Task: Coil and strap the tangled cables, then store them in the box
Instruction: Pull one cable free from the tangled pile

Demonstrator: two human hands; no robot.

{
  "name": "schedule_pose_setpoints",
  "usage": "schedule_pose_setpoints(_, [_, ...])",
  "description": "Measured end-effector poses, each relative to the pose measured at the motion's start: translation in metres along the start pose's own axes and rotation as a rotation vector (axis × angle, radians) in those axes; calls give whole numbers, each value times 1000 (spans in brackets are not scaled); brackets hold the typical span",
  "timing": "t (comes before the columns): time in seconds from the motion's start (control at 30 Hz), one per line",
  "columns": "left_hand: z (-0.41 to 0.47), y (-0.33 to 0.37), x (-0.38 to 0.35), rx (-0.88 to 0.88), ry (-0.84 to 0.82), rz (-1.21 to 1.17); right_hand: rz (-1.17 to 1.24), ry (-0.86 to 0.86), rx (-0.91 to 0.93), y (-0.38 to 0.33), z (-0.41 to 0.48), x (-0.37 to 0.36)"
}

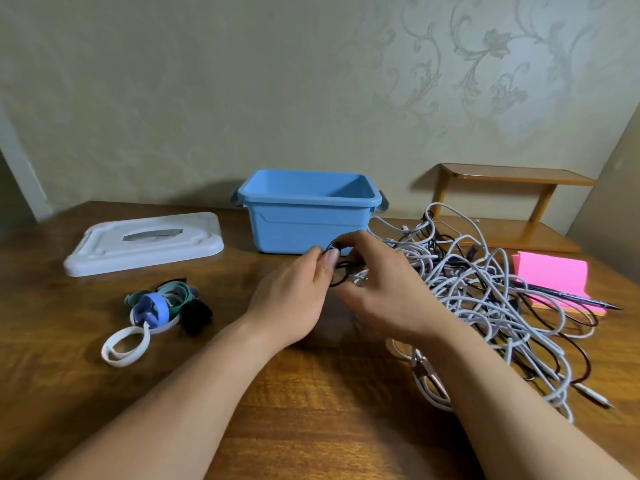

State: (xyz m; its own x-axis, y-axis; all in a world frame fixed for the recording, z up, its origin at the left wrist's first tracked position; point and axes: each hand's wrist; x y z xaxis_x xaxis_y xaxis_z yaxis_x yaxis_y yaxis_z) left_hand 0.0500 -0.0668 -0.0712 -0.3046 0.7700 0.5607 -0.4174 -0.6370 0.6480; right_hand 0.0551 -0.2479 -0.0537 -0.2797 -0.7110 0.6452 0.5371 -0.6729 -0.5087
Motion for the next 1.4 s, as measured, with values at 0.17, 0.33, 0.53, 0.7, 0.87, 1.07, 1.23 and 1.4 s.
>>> schedule_pose_setpoints(0.17, [0,0,6,122,-100,-169,29,-29,43,5,2,-4])
schedule_pose_setpoints(0.33, [-3,17,7,130,-342,-267,8,98,47,10,4,-6])
schedule_pose_setpoints(0.53, [1,13,5,85,-104,-203,-58,98,76,0,2,1])
schedule_pose_setpoints(0.7, [13,-7,34,253,286,-656,-309,227,85,11,6,4])
schedule_pose_setpoints(0.87, [14,1,21,452,282,-886,-338,424,144,4,10,2])
schedule_pose_setpoints(1.07, [3,17,-6,481,31,-1025,-275,288,276,-18,-2,-13])
schedule_pose_setpoints(1.23, [3,16,-6,554,104,-1020,-243,187,291,-21,-4,-20])
schedule_pose_setpoints(1.4, [9,13,-4,694,202,-1118,-200,152,197,-26,-7,-24])
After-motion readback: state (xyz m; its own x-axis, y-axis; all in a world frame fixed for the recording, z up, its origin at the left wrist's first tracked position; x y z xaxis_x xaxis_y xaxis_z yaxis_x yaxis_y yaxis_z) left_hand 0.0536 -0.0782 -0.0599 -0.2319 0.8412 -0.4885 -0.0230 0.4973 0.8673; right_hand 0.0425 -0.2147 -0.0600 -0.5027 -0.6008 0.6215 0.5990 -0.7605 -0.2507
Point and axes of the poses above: each hand's wrist, its own z-axis towards the middle knuckle, its own x-axis out of the back of the hand, y = z × x, and after that the axes turned 9 degrees about y, right-handed
